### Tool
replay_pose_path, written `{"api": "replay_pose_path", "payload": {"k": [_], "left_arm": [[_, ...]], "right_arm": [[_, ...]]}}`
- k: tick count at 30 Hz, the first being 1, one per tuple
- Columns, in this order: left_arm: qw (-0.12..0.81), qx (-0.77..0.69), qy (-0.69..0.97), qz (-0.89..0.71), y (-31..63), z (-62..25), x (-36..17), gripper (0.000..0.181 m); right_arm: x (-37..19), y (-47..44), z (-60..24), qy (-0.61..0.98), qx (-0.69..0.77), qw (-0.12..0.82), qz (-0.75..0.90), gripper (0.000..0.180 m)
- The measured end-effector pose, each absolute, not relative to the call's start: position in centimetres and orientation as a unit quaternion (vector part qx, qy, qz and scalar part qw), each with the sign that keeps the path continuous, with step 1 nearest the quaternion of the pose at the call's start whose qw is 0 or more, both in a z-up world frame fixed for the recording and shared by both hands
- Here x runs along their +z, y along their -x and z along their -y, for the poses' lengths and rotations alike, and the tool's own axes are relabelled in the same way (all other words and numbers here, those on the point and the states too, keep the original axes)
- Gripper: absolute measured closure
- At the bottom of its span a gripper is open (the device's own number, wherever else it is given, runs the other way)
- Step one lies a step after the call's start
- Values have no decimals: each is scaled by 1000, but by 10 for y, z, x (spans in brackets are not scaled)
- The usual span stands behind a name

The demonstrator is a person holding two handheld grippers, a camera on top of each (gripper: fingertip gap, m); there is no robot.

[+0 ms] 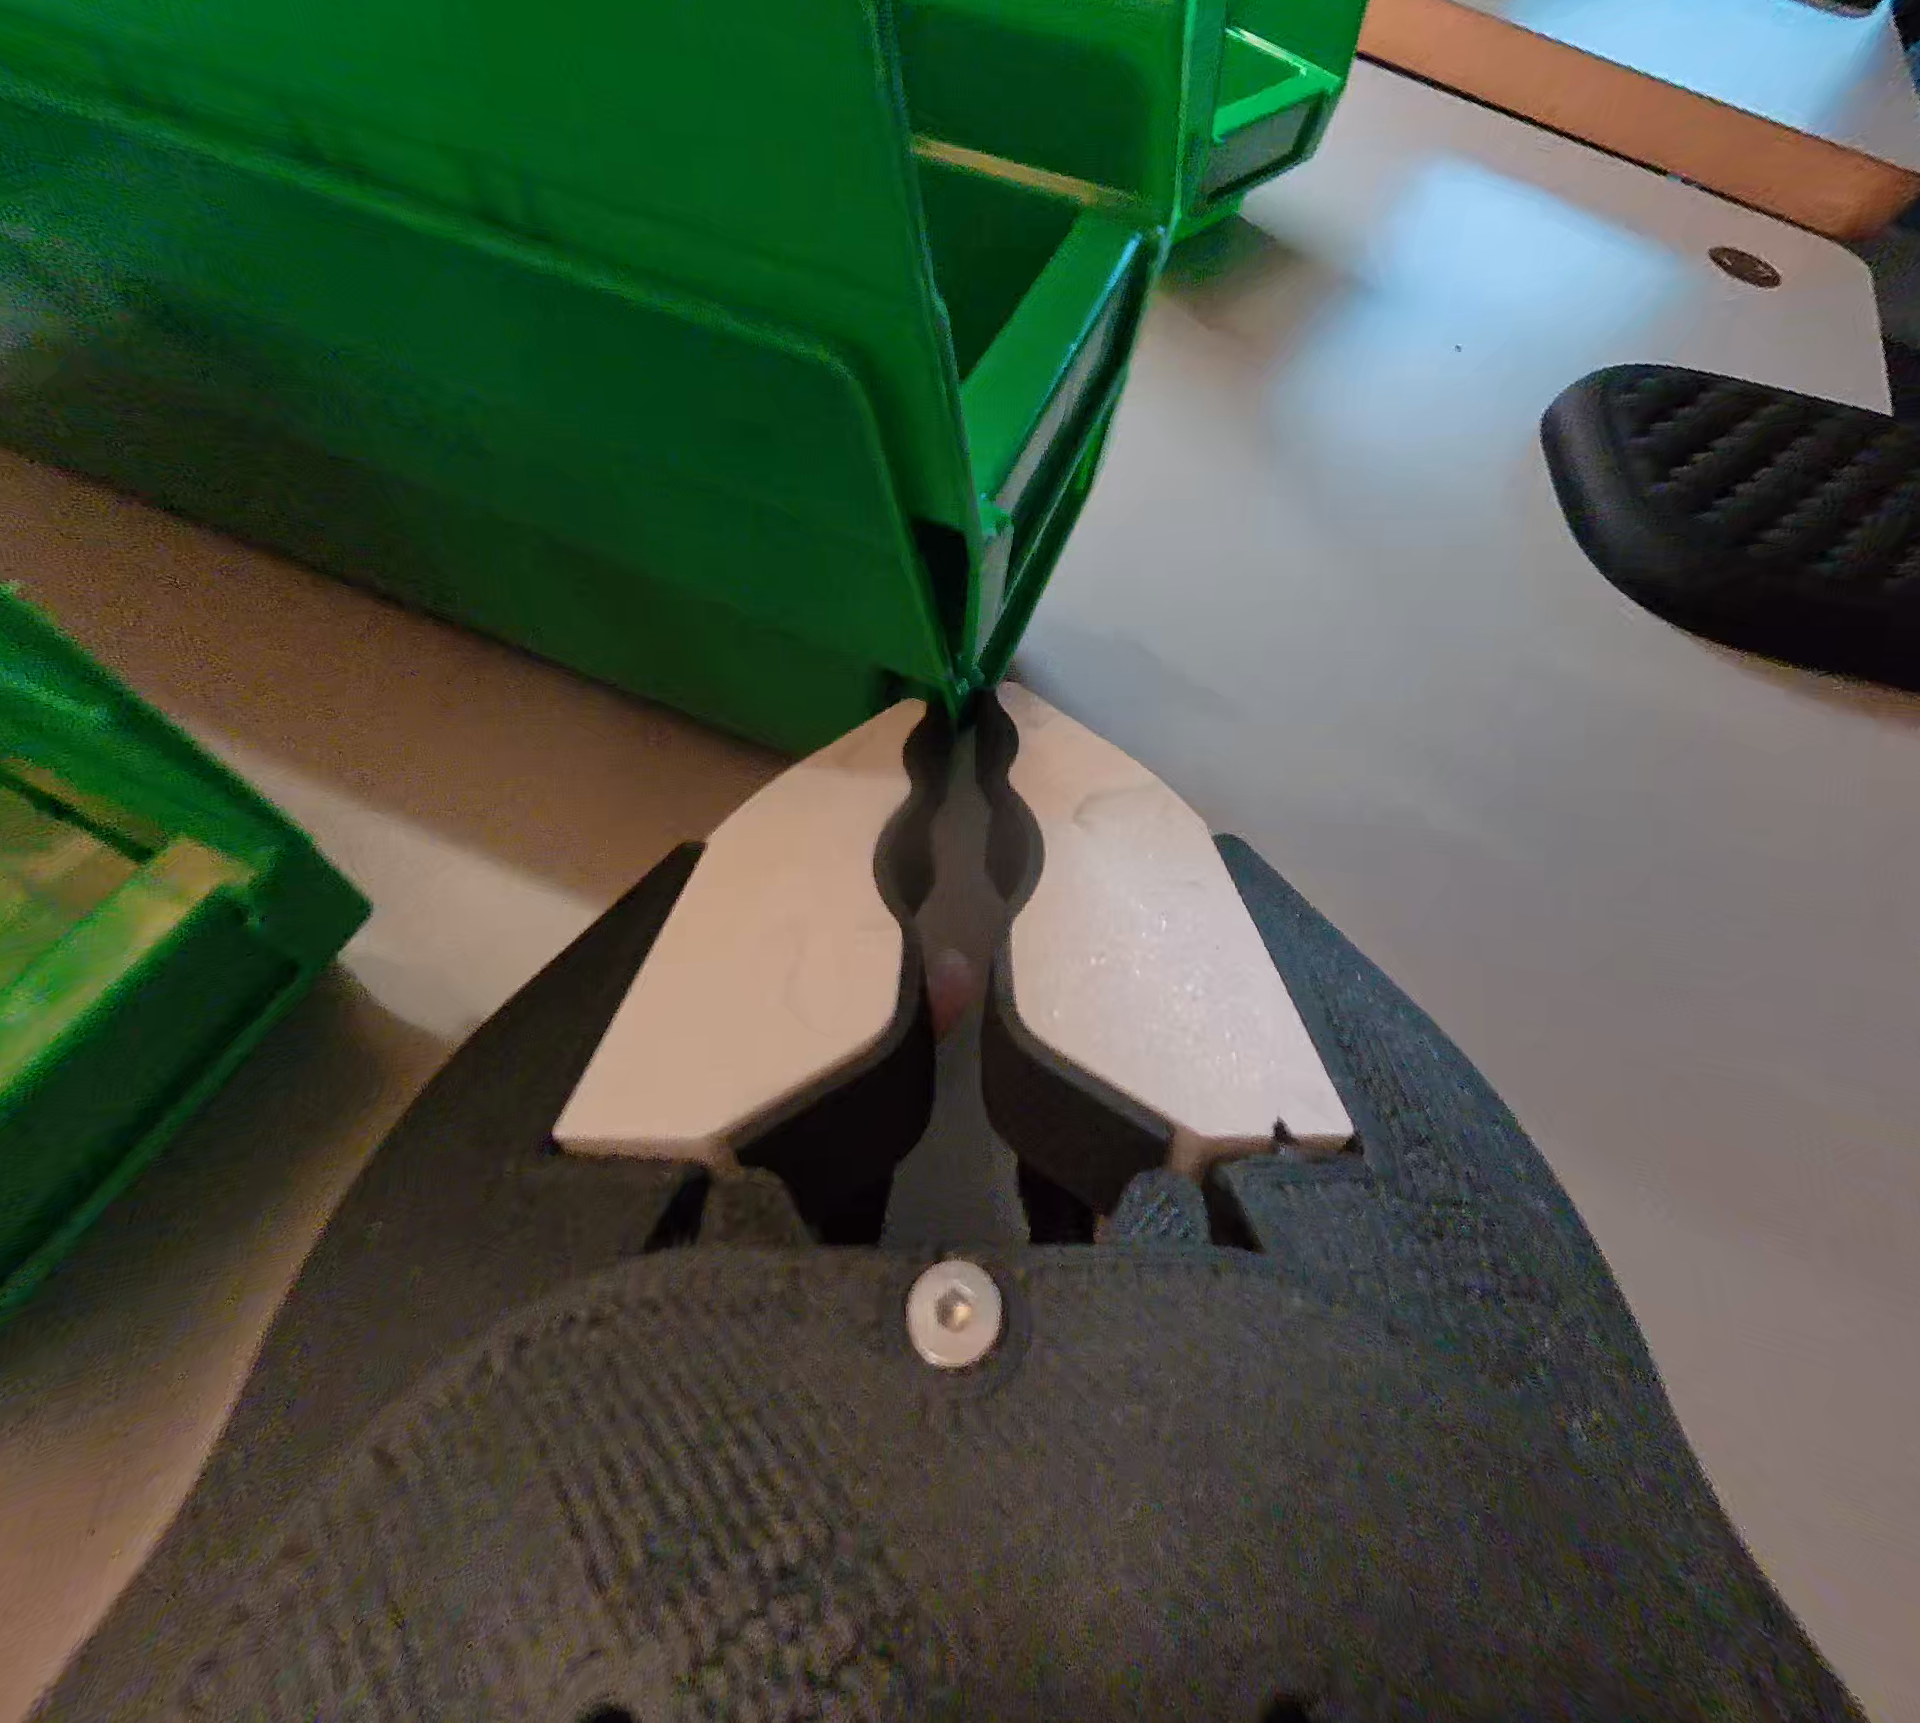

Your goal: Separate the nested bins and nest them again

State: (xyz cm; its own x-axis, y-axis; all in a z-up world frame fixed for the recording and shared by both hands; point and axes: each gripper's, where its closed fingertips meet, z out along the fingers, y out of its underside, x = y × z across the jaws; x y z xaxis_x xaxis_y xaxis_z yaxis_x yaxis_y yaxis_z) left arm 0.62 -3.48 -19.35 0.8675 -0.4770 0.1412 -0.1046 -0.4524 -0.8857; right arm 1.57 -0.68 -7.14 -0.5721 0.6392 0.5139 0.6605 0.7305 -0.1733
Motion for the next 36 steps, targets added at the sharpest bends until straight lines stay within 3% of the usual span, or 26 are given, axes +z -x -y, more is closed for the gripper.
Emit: {"api": "replay_pose_path", "payload": {"k": [3, 5, 15, 19, 22, 26, 36], "left_arm": [[487, -181, 835, -181, -7, 32, -192, 175], [485, -185, 837, -174, -3, 31, -193, 175], [476, -173, 842, -188, 2, 37, -202, 172], [486, -164, 836, -192, 3, 38, -200, 167], [488, -143, 838, -198, 4, 36, -201, 167], [486, -149, 837, -203, 2, 34, -201, 175], [497, -183, 827, -191, -7, 33, -190, 175]], "right_arm": [[-68, -19, 12, 385, 1, 283, 878, 180], [-70, -17, 14, 397, 28, 287, 871, 170], [-158, -8, 7, 387, -8, 227, 894, 135], [-182, -7, 7, 378, -37, 193, 905, 137], [-190, -8, 9, 385, -27, 169, 907, 156], [-184, -9, 7, 402, -9, 168, 900, 156], [-167, -18, 7, 407, 20, 169, 897, 156]]}}
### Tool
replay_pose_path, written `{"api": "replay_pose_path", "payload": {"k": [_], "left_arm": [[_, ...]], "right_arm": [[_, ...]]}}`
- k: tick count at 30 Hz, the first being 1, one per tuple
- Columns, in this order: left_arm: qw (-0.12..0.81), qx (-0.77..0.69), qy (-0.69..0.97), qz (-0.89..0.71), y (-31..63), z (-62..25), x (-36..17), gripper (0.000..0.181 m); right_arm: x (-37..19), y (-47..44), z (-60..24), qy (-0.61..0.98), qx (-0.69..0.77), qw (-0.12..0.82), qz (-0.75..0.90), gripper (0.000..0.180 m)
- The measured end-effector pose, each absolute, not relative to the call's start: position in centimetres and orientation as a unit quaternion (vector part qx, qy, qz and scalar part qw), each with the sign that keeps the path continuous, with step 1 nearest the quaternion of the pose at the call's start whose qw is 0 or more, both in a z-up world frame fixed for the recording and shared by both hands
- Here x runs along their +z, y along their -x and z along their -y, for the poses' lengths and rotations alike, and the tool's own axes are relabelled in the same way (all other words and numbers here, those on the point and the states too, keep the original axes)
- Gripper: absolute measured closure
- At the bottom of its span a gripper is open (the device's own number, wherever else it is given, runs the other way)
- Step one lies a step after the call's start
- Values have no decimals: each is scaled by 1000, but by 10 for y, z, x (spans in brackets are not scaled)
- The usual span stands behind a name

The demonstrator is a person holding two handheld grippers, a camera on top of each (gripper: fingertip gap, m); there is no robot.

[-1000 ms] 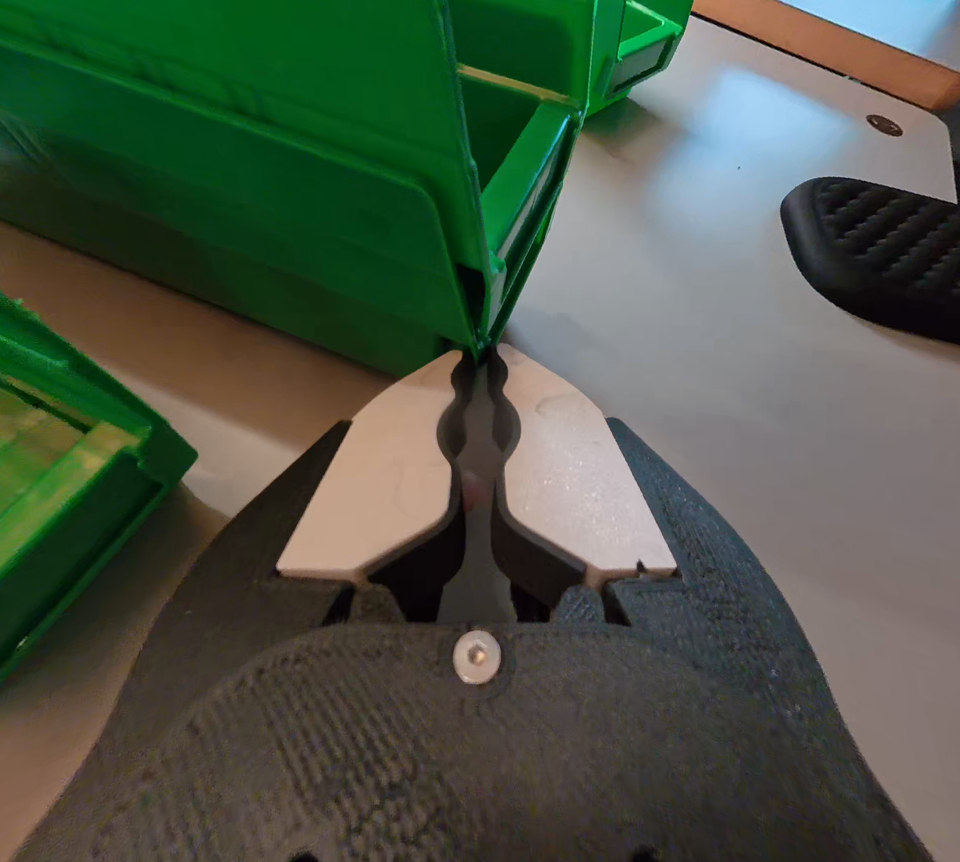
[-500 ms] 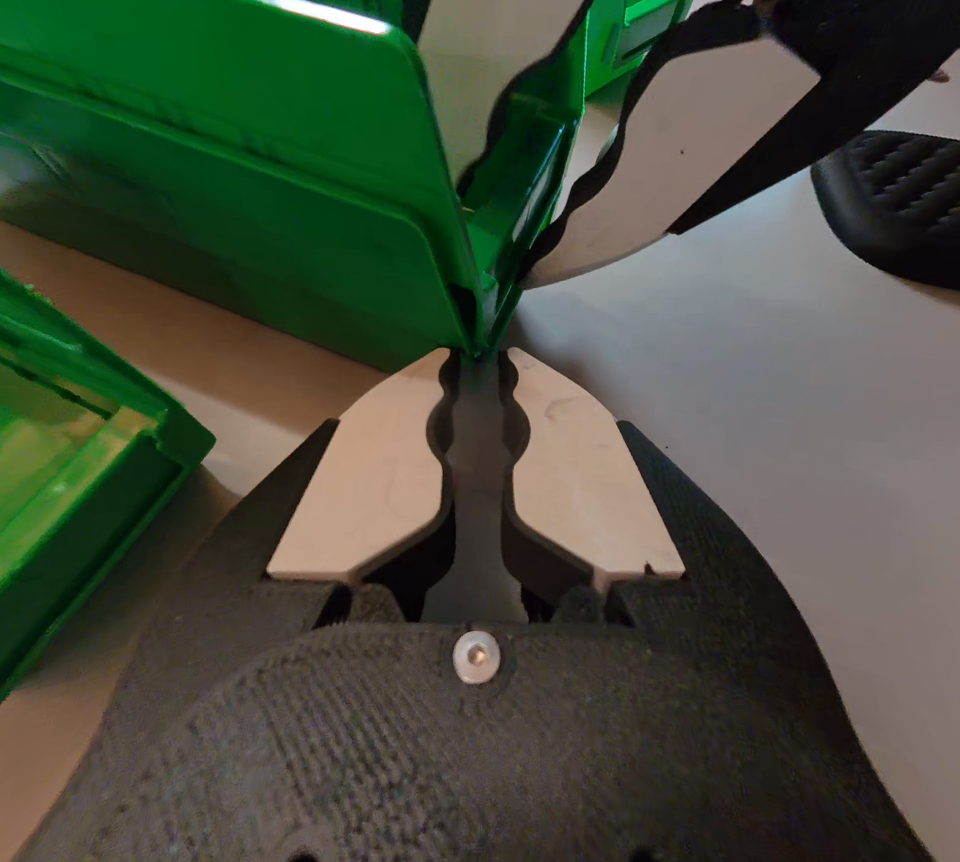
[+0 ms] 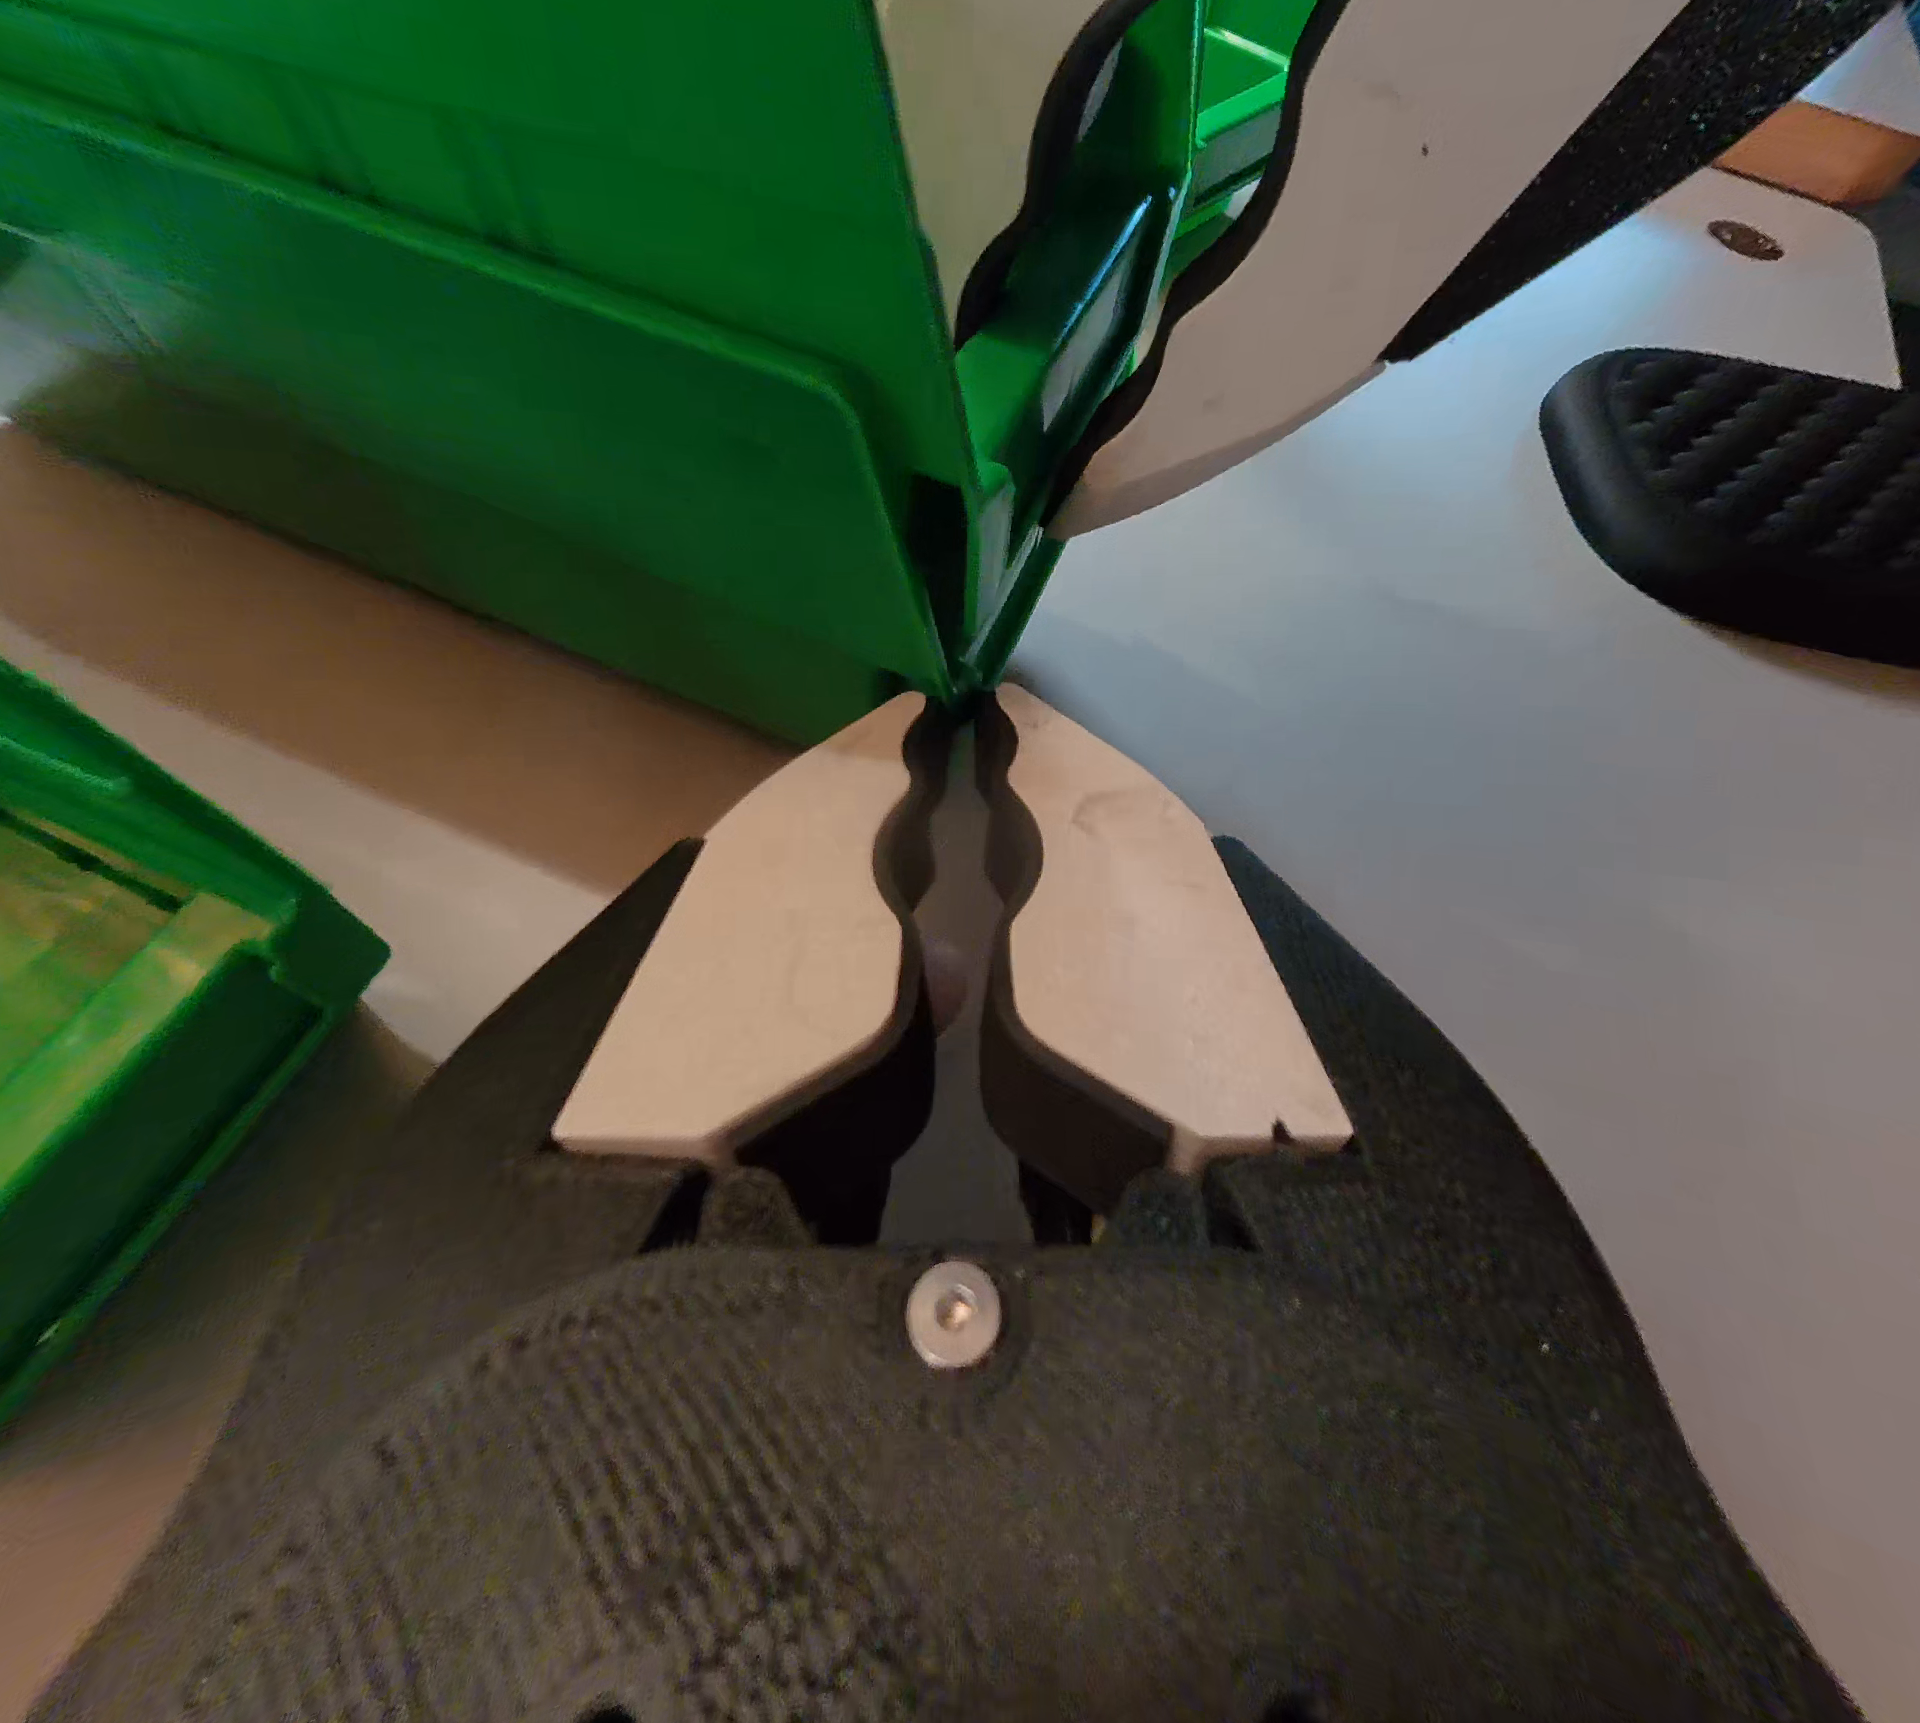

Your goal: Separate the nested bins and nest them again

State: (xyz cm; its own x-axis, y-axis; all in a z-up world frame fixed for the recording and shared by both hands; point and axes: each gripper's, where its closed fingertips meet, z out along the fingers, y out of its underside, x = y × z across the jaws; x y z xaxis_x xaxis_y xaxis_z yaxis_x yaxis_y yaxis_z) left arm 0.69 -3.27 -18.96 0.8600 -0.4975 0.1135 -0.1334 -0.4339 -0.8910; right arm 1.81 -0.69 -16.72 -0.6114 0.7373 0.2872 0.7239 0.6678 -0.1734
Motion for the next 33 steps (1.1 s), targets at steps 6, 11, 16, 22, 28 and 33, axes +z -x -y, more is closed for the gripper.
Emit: {"api": "replay_pose_path", "payload": {"k": [6, 11, 16, 22, 28, 33], "left_arm": [[493, -213, 825, -175, -7, 33, -188, 175], [496, -222, 821, -175, -9, 33, -186, 175], [507, -231, 812, -178, -11, 33, -180, 175], [492, -206, 822, -198, -10, 34, -189, 175], [481, -188, 831, -205, -3, 36, -195, 175], [478, -161, 836, -214, 6, 40, -203, 174]], "right_arm": [[-165, -19, 8, 412, 43, 177, 893, 156], [-163, -21, 7, 416, 62, 188, 888, 157], [-158, -23, 7, 421, 79, 186, 885, 157], [-166, -23, 9, 418, 75, 186, 886, 157], [-168, -13, 10, 370, 5, 269, 889, 151], [-141, -8, 29, 386, 101, 283, 872, 156]]}}
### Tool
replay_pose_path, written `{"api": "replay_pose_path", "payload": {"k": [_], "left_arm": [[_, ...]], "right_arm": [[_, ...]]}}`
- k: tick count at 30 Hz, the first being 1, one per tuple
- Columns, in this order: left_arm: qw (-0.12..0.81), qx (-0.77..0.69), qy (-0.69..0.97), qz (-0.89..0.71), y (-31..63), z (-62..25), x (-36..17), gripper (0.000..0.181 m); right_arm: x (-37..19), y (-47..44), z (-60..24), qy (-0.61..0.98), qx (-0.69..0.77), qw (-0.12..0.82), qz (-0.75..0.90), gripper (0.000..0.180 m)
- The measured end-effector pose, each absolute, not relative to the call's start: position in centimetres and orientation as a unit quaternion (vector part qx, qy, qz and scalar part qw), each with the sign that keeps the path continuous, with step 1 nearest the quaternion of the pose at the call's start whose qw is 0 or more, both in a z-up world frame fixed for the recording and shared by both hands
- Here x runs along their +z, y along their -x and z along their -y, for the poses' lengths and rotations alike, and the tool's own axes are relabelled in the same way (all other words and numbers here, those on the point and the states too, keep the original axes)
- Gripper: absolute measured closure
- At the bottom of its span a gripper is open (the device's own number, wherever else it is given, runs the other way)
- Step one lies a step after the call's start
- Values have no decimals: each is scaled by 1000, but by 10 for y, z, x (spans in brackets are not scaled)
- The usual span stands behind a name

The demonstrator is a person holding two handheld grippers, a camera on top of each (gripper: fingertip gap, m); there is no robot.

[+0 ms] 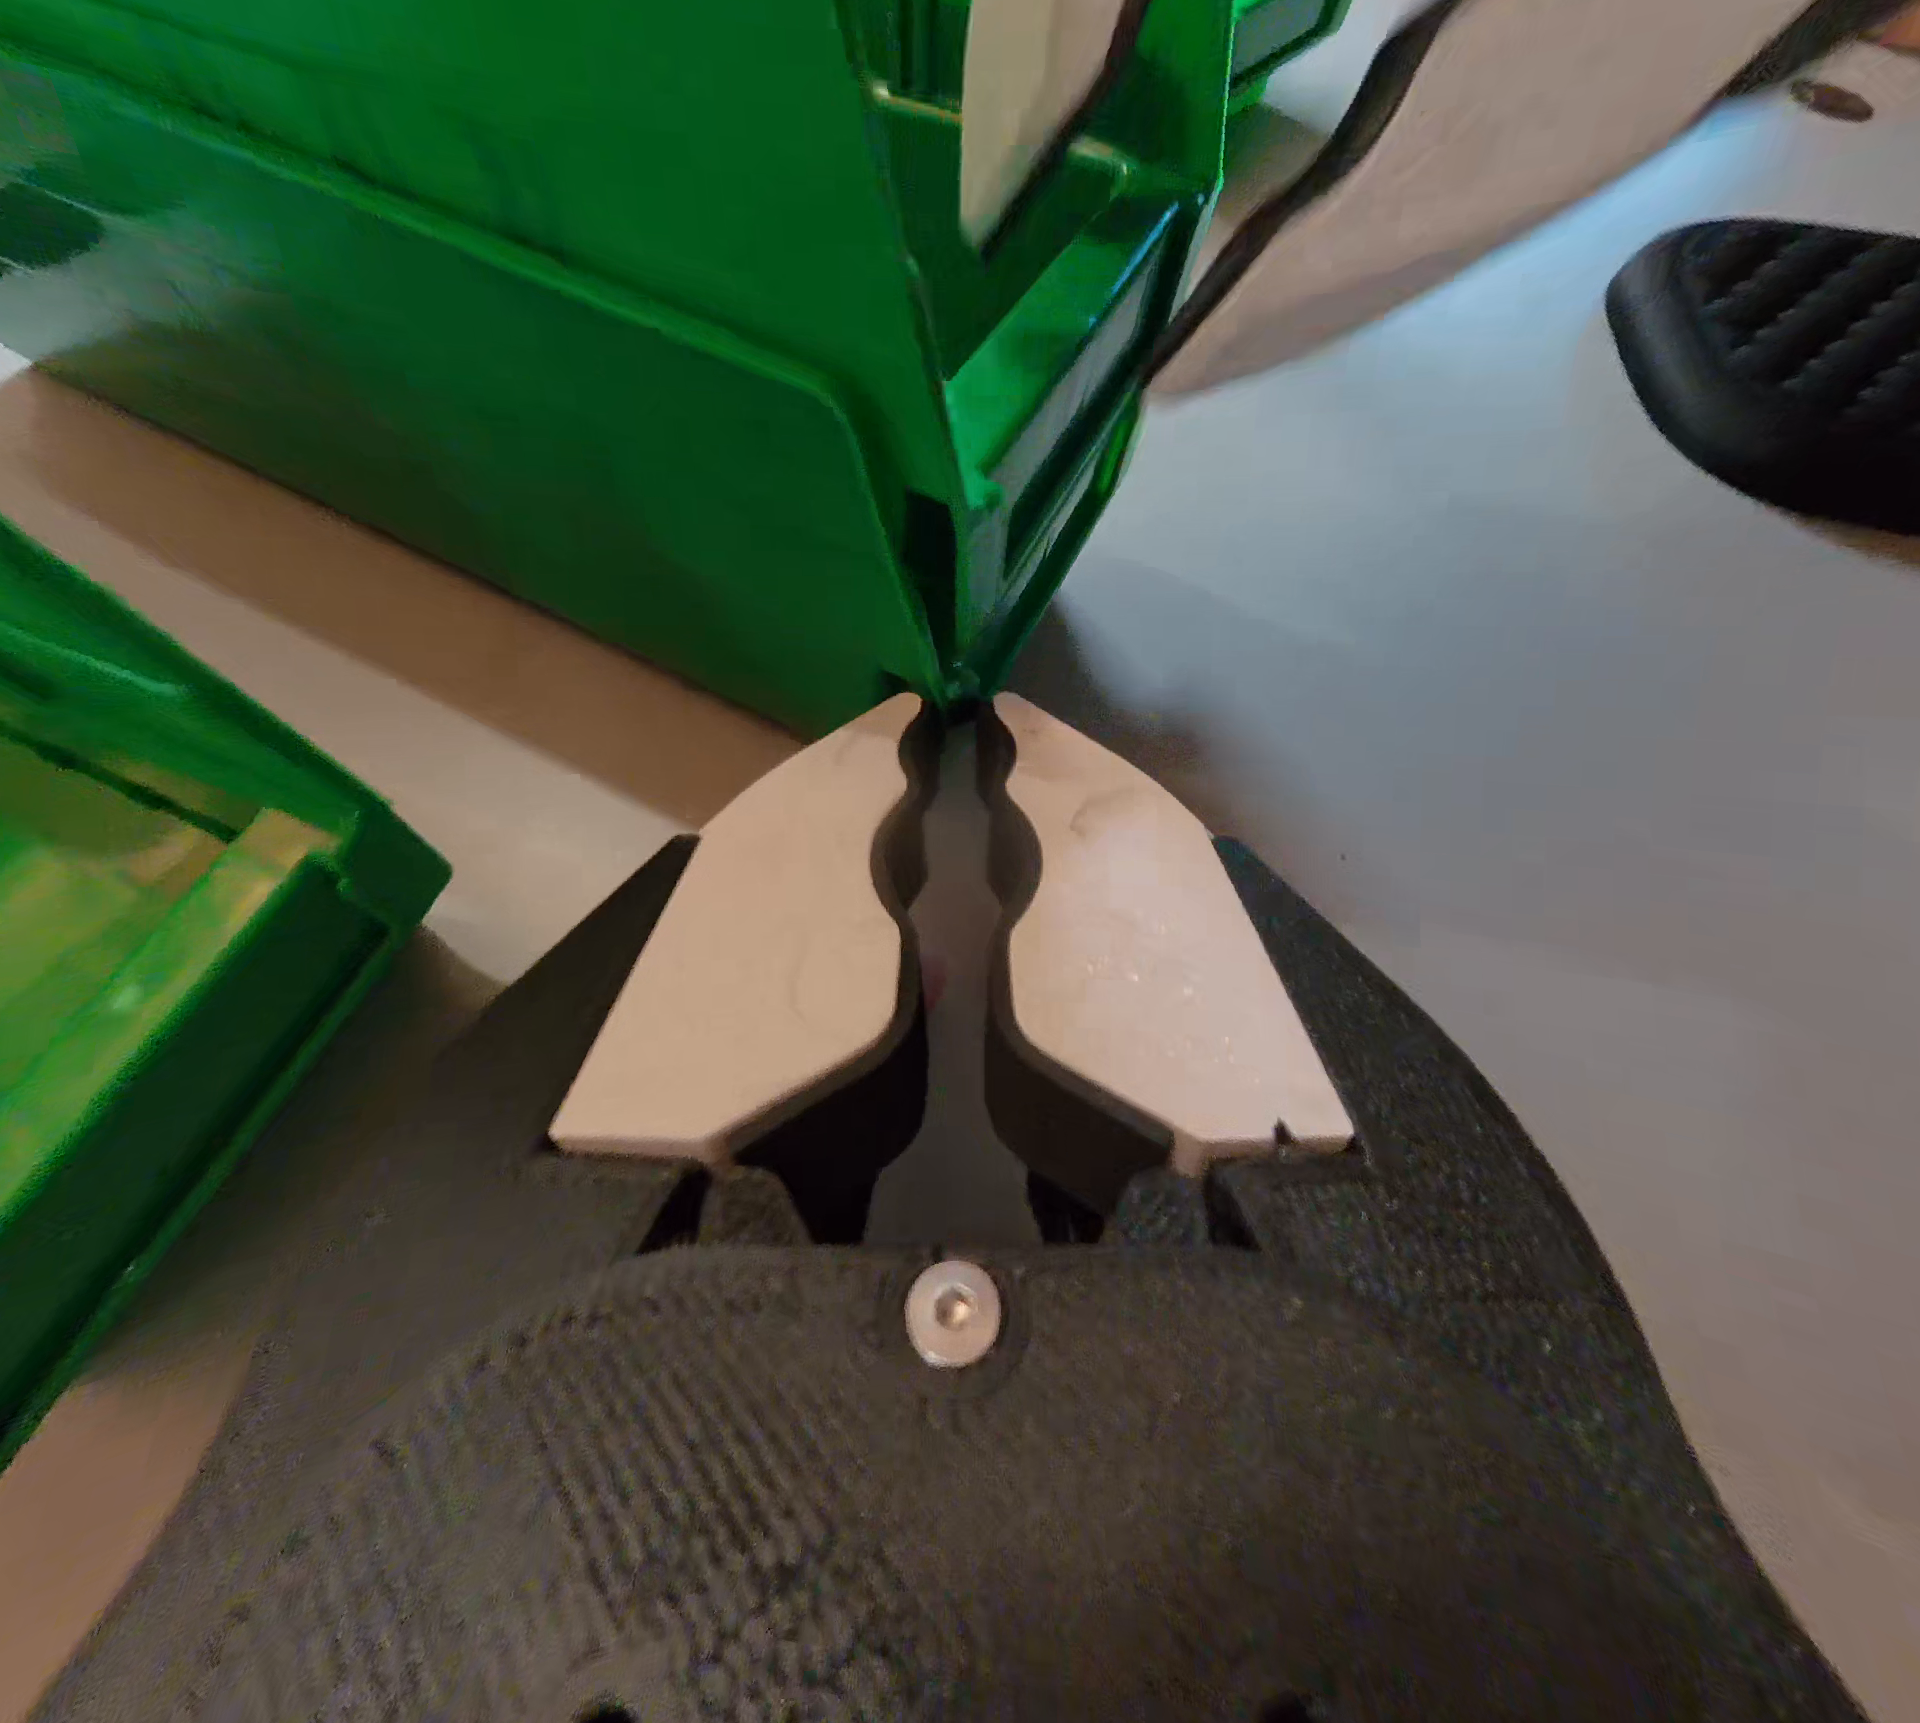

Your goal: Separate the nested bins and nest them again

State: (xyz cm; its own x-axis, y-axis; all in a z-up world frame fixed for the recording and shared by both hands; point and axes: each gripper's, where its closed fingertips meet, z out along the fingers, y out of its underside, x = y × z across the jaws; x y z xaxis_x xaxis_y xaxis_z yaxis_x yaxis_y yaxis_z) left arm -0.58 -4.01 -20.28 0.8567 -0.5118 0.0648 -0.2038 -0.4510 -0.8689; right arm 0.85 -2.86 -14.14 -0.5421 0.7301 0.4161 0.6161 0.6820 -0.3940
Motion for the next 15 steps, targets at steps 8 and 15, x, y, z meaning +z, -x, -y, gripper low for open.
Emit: {"api": "replay_pose_path", "payload": {"k": [8, 15], "left_arm": [[481, -149, 835, -221, 8, 43, -202, 173], [477, -158, 838, -212, 8, 44, -202, 174]], "right_arm": [[-69, 34, -74, 457, 104, 362, 806, 150], [-97, 117, -203, 491, -2, 339, 802, 144]]}}
